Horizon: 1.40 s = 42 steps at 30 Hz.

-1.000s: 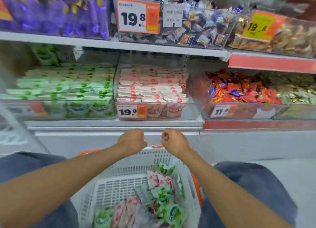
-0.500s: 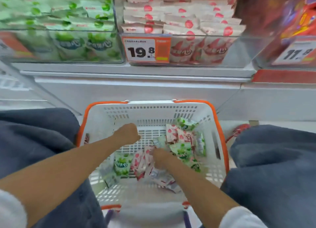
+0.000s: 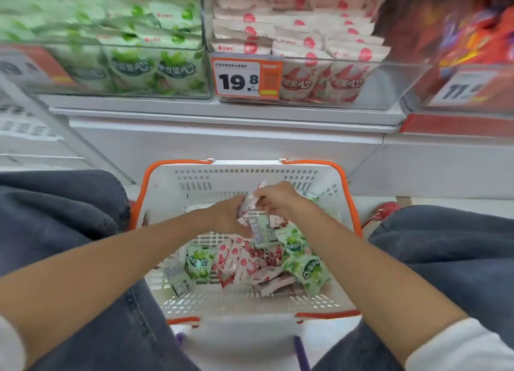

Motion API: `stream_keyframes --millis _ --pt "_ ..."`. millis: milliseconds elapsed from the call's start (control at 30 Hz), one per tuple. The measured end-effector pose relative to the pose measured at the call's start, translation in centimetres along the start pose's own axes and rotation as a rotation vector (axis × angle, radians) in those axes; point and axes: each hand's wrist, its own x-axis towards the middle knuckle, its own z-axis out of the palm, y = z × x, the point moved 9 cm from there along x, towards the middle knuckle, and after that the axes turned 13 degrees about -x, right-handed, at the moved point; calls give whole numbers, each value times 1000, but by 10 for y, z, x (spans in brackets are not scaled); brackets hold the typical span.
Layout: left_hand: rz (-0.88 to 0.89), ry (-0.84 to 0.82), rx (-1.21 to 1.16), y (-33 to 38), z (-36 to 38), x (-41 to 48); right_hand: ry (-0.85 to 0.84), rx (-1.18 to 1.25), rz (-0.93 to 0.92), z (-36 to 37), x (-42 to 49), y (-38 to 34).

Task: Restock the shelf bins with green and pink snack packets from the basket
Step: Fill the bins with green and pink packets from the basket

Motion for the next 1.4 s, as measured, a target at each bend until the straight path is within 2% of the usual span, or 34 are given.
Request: stream_keyframes --millis 67,133,200,267,333,400,467,533,633,700,833,933,1067,1167,1267,1333,1400 --pt "132 206 -45 29 -19 -7 6 30 -61 -24 -20 -27" --pt "208 315 -109 56 -36 -17 176 -162 -214 -66 -43 -62" --pt "268 272 -203 86 -41 -29 328 -396 -385 -103 -73 -98" --pt "314 214 -273 116 -42 -44 242 -641 -516 -108 -97 -123" --pt "352 182 -296 140 -42 -55 104 -864 -554 -106 -113 -129" --pt "383 138 -328 156 -40 -62 139 -991 -595 -116 -130 -138" --pt "430 133 -347 171 -39 -66 209 -980 -656 -133 -143 -152" --pt "476 192 -362 183 -43 -67 205 -951 -690 -143 -159 -159" --pt "544 202 -322 205 -43 -70 204 -1119 -666 -151 -172 -159" --pt "570 222 -225 216 -45 -67 228 -1155 -640 -163 -176 -158" --pt "658 348 65 252 -64 -68 290 -1070 -630 -195 -185 -166" --pt "780 445 188 297 -86 -83 522 -1048 -680 -236 -206 -193" --pt "908 757 153 345 -148 -99 838 -869 -778 -297 -226 -228" --pt "720 842 383 365 -182 -63 1045 -990 -720 -324 -199 -244" --pt "523 682 544 369 -192 -12 1149 -1081 -621 -346 -164 -257" --pt "473 558 578 364 -193 14 1147 -1187 -562 -351 -144 -266" --pt "431 511 619 356 -197 33 1115 -1268 -514 -354 -126 -273"
